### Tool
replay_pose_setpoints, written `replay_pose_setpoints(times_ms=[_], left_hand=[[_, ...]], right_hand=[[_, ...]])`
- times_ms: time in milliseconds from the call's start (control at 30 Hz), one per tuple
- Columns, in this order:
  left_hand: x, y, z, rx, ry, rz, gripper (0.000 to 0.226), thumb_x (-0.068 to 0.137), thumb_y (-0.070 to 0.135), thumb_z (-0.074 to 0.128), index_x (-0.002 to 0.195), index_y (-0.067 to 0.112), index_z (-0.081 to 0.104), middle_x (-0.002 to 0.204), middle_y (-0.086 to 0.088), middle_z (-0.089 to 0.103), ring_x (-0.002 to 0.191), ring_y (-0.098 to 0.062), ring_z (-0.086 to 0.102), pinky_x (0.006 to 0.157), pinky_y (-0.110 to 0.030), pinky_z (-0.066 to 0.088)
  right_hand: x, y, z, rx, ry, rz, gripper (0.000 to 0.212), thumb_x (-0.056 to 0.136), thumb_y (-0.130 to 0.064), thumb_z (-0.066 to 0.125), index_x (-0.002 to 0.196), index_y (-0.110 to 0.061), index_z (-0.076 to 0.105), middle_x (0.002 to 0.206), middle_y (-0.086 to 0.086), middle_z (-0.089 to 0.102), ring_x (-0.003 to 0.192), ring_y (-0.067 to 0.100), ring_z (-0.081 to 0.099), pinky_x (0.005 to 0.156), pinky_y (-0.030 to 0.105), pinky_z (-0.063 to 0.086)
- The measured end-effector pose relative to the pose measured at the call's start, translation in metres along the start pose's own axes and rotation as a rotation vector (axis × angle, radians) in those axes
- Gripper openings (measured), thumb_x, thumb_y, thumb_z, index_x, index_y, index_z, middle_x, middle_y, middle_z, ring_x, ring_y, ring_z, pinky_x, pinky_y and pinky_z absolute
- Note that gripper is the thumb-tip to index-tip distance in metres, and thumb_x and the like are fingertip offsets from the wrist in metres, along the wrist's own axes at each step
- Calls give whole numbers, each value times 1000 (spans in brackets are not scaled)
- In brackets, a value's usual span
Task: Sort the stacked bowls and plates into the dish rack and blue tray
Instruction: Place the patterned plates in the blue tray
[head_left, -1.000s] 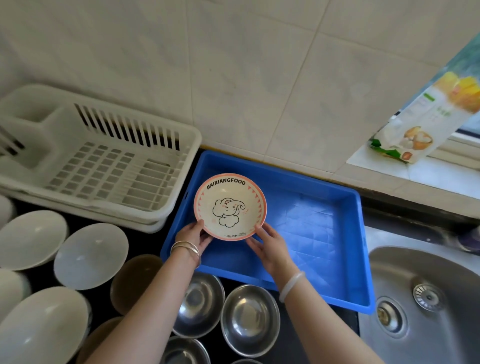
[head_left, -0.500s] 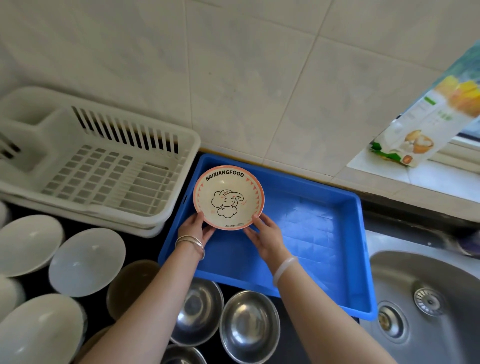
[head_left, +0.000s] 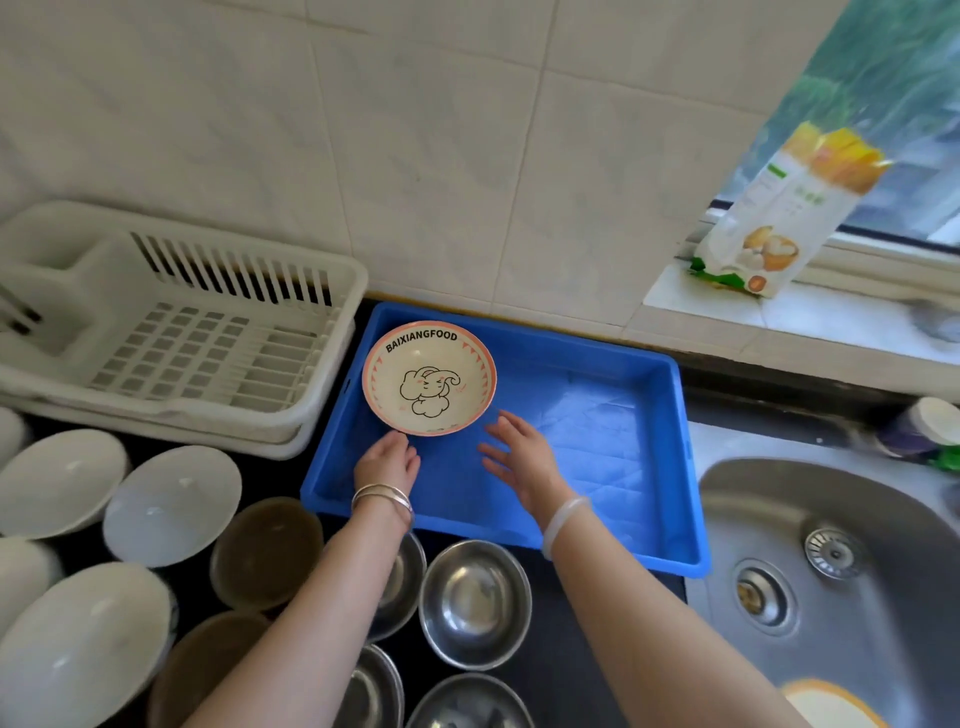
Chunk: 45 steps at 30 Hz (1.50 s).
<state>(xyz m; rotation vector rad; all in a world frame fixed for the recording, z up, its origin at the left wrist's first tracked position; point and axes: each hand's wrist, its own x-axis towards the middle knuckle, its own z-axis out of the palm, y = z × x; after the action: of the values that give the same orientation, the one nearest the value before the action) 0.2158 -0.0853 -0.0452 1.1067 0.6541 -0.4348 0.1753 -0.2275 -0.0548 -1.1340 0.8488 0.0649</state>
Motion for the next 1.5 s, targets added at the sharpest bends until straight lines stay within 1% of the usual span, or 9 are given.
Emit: replay_pose_setpoints(times_ms=[67, 200, 367, 700, 767, 967, 1100, 1200, 1500], left_hand=[[-18, -9, 4, 42, -21, 31, 16, 92, 1, 45, 81, 11, 52, 80, -8, 44, 73, -15, 44, 65, -13, 48], [-66, -41, 16, 194, -109, 86, 31, 93, 7, 48, 123, 1, 50, 108, -12, 52, 92, -19, 52, 82, -24, 47], [-126, -108, 37, 482, -293, 51, 29, 93, 9, 49, 120, -1, 54, 102, -12, 54, 85, -19, 54, 68, -15, 46], [-213, -240, 59, 952, -635, -147, 41, 90, 9, 53, 131, 11, 48, 132, -11, 53, 110, -22, 53, 80, -29, 50], [-225, -252, 61, 911, -628, -273, 47, 89, 4, 52, 135, 10, 43, 134, -16, 50, 115, -30, 53, 91, -40, 51], [-239, -263, 66, 888, -571, -277, 49, 90, 0, 49, 137, 13, 41, 118, -16, 56, 91, -25, 57, 47, -22, 53], [-234, -258, 66, 938, -573, -205, 44, 90, 3, 50, 133, 14, 46, 108, -9, 57, 94, -26, 59, 67, -34, 56], [-225, -240, 64, 902, -568, -189, 43, 89, 4, 52, 130, 16, 48, 107, -5, 58, 94, -23, 60, 59, -27, 57], [-188, -141, 45, 674, -448, -56, 13, 88, 7, 57, 94, 18, 58, 90, -5, 64, 79, -19, 66, 51, -24, 54]], right_hand=[[-19, -1, -16, -23, 11, -41, 31, 96, -24, 49, 127, -18, 51, 111, 3, 62, 92, 22, 64, 75, 27, 52], [-69, 6, -65, -135, 52, -129, 18, 97, -25, 47, 111, -21, 58, 105, 1, 65, 81, 14, 66, 69, 23, 52], [-133, 26, -158, -361, 259, -213, 15, 94, -21, 52, 102, -23, 64, 96, 1, 68, 78, 13, 65, 63, 23, 50], [-241, 75, -324, -685, 764, -116, 36, 88, -13, 59, 123, -9, 61, 124, 12, 65, 118, 29, 56, 94, 33, 41], [-250, 87, -338, -653, 783, -93, 38, 87, -11, 61, 124, -4, 60, 124, 16, 64, 117, 30, 57, 96, 36, 42], [-261, 111, -351, -424, 824, -43, 15, 86, -23, 65, 95, -14, 73, 77, -9, 68, 78, 13, 62, 63, 23, 45], [-257, 112, -349, -358, 809, -46, 21, 86, -24, 67, 103, -13, 72, 91, 0, 72, 88, 19, 64, 78, 35, 54], [-249, 102, -342, -330, 783, -76, 22, 85, -21, 68, 105, -12, 71, 93, 1, 73, 89, 19, 66, 83, 40, 56], [-201, 45, -268, -266, 588, -223, 6, 78, -18, 72, 83, -22, 73, 71, -6, 73, 67, 11, 69, 59, 27, 57]])
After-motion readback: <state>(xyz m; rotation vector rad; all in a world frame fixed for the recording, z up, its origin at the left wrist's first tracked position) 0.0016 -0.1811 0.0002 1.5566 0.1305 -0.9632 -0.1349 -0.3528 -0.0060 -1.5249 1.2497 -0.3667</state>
